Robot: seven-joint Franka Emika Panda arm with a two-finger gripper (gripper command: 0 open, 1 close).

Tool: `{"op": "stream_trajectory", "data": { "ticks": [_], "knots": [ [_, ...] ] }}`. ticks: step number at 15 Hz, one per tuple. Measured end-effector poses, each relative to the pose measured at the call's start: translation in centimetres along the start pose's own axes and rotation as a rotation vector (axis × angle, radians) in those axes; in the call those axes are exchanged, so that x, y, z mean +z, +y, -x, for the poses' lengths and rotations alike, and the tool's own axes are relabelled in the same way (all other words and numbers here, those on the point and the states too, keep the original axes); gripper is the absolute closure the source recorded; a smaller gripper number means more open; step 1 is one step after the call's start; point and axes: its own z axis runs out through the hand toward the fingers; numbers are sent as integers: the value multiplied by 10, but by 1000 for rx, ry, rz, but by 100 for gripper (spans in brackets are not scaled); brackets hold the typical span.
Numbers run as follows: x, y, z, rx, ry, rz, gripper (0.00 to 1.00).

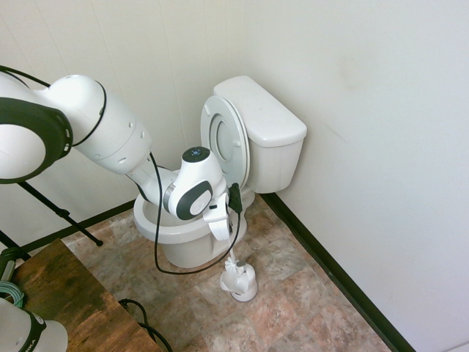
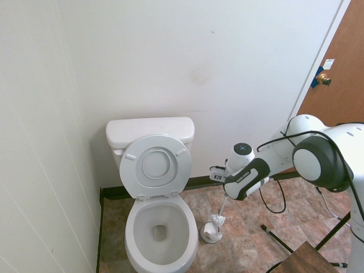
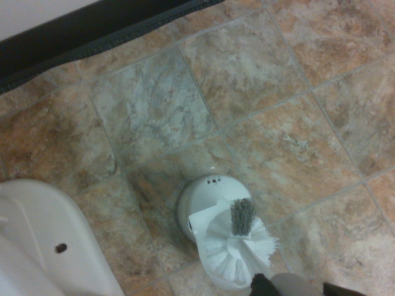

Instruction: Clean the toilet

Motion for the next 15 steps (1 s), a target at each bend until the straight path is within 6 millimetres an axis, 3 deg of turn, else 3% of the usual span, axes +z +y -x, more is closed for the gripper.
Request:
{"op": "stream_trajectory", "data": {
  "ticks": [10, 15],
  "knots": [
    [56, -8, -9, 4, -40, 36, 100],
    [102, -16, -15, 14, -52, 69, 100]
  ]
}}
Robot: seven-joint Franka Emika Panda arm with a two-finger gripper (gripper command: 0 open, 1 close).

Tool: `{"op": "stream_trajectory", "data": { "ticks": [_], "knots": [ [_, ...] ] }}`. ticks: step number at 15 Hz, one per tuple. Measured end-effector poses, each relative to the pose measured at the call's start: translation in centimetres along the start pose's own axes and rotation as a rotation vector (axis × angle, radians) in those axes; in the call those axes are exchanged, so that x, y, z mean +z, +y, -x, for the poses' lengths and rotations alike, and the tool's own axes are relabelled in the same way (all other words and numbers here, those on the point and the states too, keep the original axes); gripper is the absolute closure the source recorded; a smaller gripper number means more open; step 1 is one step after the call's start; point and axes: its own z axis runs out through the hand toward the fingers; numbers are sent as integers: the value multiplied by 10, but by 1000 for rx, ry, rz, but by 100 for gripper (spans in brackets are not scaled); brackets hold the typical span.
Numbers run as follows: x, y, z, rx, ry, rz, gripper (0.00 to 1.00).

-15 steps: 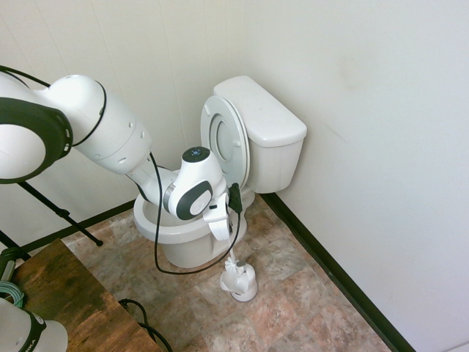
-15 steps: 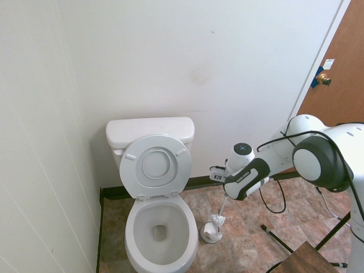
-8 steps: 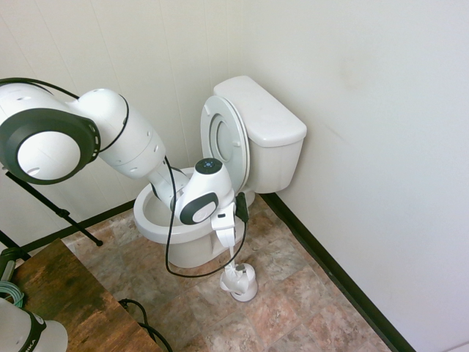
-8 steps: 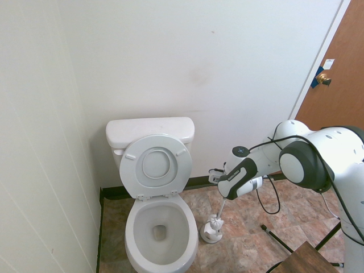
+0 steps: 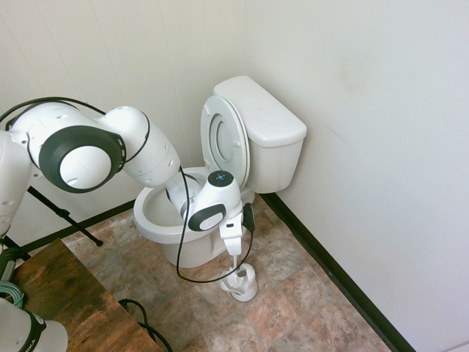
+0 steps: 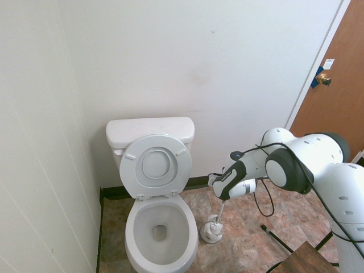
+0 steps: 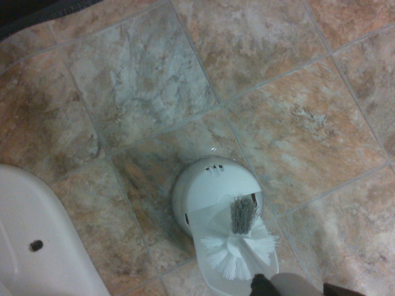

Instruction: Clean the toilet

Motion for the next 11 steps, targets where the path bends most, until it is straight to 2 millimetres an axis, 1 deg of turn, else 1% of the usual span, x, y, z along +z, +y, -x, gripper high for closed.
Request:
{"op": "stream_trajectory", "data": {
  "ticks": [6, 10, 11],
  "knots": [
    [57, -32, -12, 17, -29, 78, 100],
    [90, -58, -28, 26, -49, 127, 100],
    [93, -65, -32, 28, -54, 131, 100]
  ]
}}
